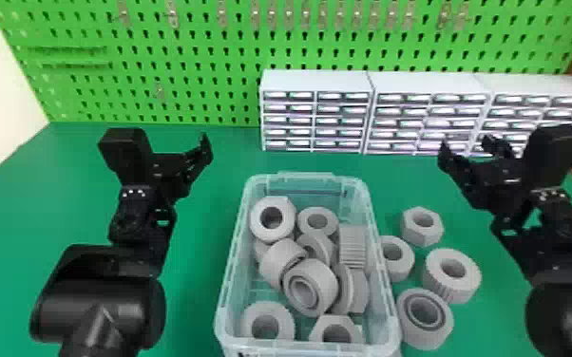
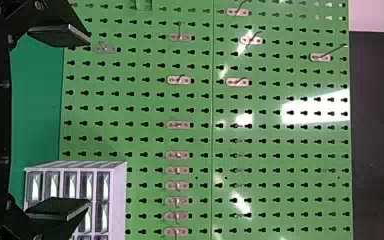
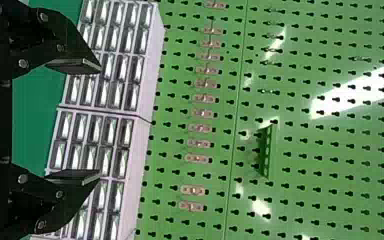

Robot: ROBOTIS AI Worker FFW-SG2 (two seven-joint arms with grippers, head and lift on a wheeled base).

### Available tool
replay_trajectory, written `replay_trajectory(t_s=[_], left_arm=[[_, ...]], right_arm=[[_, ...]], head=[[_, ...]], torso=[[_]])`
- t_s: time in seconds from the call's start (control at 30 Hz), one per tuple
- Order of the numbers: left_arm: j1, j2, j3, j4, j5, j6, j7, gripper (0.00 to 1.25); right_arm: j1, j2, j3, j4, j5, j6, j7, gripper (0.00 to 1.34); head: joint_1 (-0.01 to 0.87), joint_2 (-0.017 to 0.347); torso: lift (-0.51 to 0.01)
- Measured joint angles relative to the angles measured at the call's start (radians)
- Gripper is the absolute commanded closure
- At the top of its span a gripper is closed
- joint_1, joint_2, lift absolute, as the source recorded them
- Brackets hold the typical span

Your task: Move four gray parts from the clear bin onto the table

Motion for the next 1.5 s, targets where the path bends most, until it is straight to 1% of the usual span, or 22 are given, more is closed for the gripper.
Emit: replay_trajectory(t_s=[1.5], left_arm=[[0.006,-0.002,-0.001,0.003,0.0,0.002,0.0,0.14]], right_arm=[[-0.001,-0.003,0.009,0.0,0.007,0.014,0.0,0.51]], head=[[0.693,0.072]], torso=[[-0.052]])
